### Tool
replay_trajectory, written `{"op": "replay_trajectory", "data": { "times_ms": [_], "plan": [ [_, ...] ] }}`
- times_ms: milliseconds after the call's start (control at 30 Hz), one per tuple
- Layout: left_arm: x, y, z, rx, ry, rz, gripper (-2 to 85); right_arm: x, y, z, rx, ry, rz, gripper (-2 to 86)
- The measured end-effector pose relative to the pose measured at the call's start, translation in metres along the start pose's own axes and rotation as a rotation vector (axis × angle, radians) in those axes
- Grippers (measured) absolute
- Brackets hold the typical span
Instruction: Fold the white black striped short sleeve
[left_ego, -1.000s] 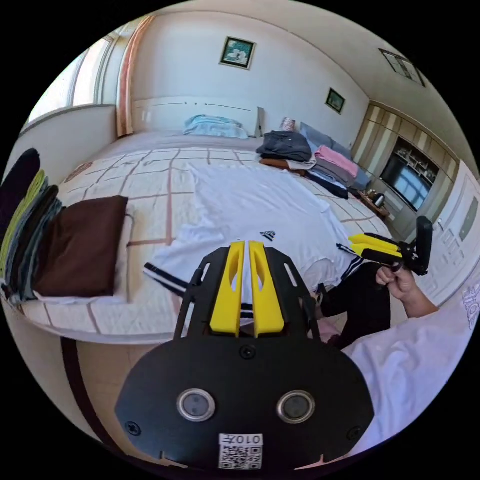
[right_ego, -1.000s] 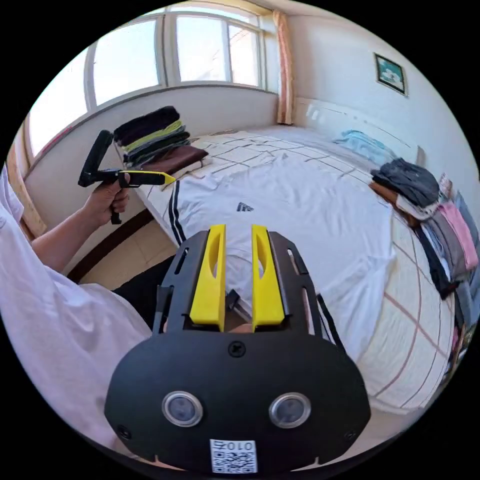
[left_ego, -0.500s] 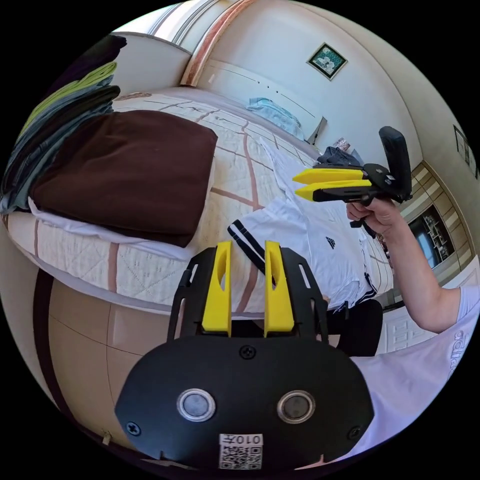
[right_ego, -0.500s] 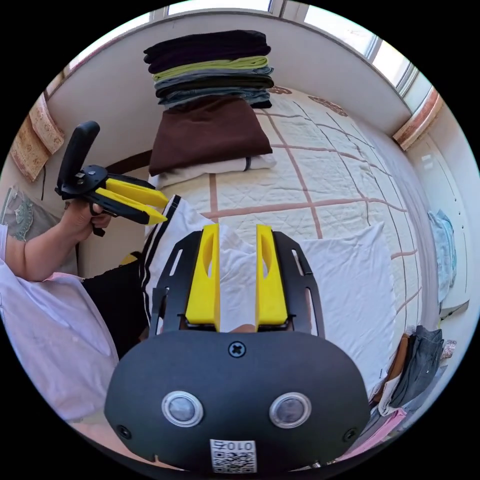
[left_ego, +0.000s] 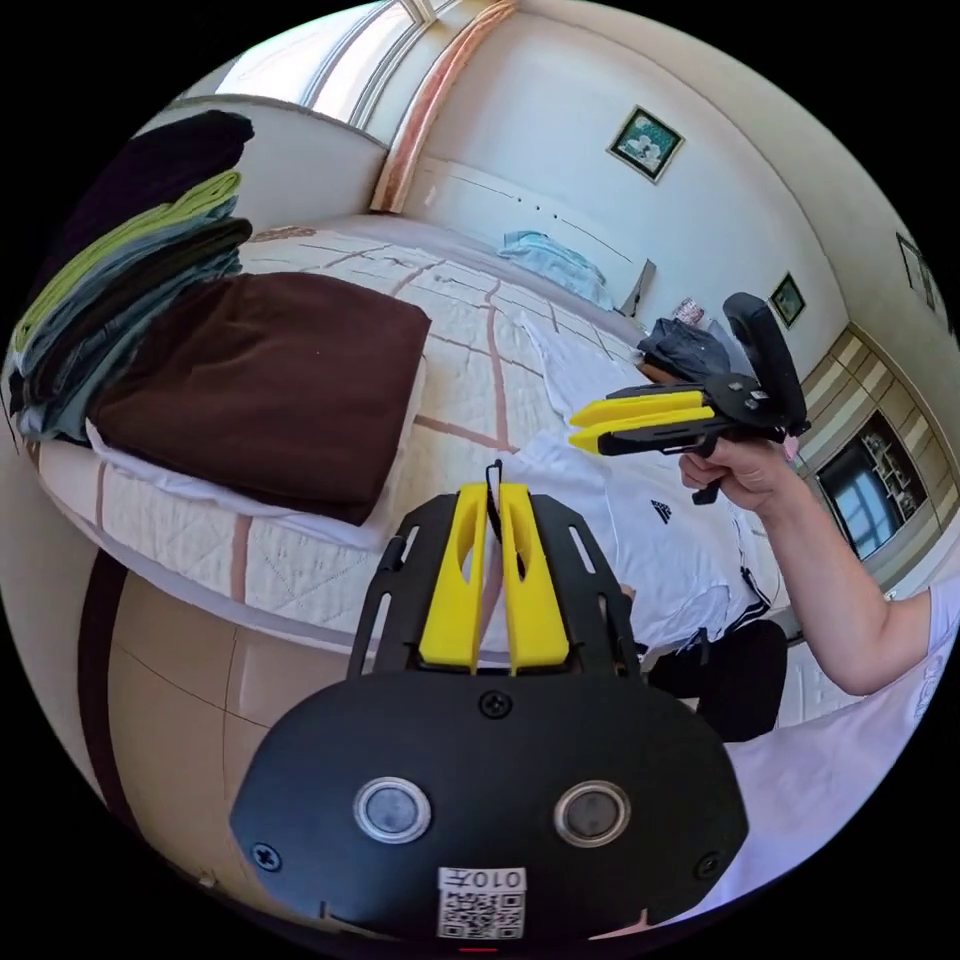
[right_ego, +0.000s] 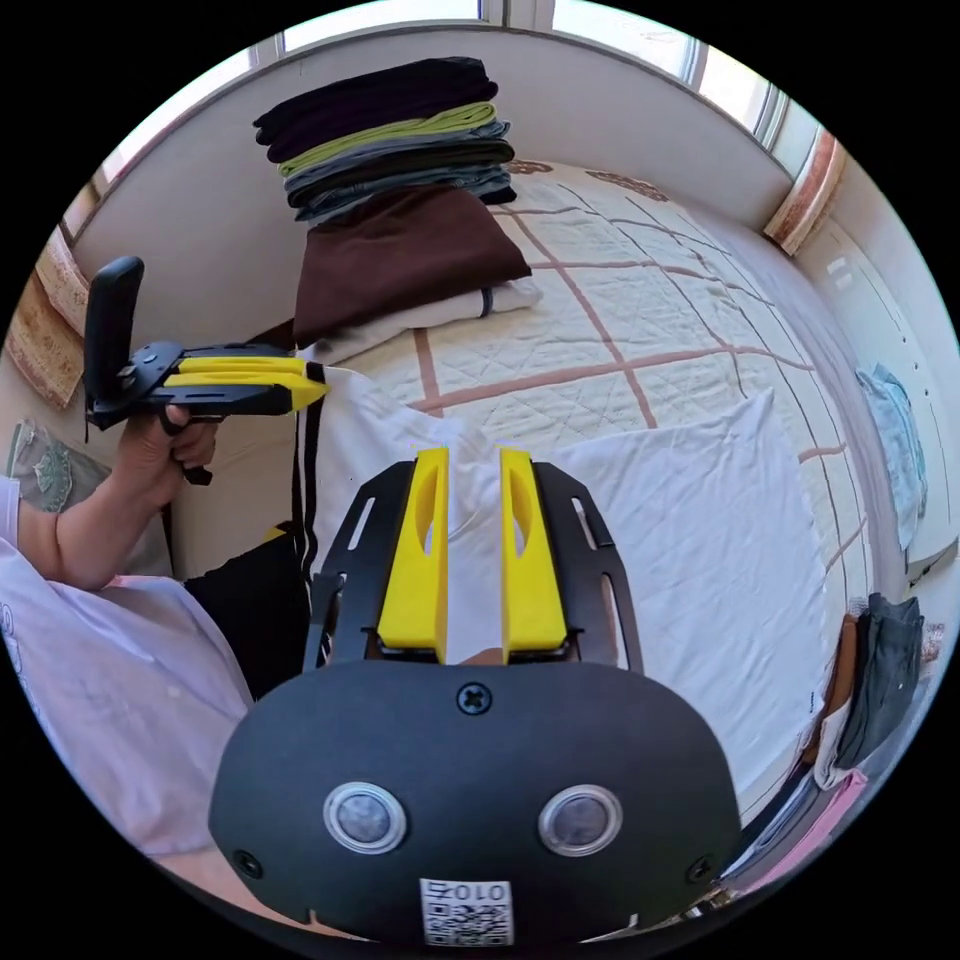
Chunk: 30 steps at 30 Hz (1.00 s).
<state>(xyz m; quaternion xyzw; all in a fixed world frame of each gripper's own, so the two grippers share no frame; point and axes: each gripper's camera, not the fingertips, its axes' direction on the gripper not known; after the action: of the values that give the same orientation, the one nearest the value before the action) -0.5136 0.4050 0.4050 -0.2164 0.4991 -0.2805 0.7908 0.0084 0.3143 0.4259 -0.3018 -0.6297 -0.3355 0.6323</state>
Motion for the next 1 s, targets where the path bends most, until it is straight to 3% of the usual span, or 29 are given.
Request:
{"op": "replay_trajectory", "data": {
  "times_ms": [200,333,533,667,767,1000],
  "plan": [
    [0.131,-0.014,-0.025,-0.007,-0.077,0.329,0.5,0.03,0.056,-0.057,0.104,0.019,0.211,7.8],
    [0.232,0.007,0.016,-0.084,-0.109,0.55,0.6,0.052,0.116,-0.086,0.168,0.016,0.381,7.5],
    [0.299,0.062,0.068,-0.174,-0.178,0.711,1.2,0.073,0.179,-0.102,0.191,-0.044,0.529,7.4],
    [0.31,0.087,0.076,-0.187,-0.243,0.756,2.5,0.083,0.171,-0.102,0.227,-0.153,0.517,8.5],
    [0.301,0.099,0.067,-0.225,-0.184,0.752,4.2,0.085,0.149,-0.1,0.236,-0.227,0.474,8.5],
    [0.228,0.144,0.028,-0.232,-0.151,0.599,6.7,0.094,0.083,-0.085,0.196,-0.158,0.374,10.3]
  ]
}}
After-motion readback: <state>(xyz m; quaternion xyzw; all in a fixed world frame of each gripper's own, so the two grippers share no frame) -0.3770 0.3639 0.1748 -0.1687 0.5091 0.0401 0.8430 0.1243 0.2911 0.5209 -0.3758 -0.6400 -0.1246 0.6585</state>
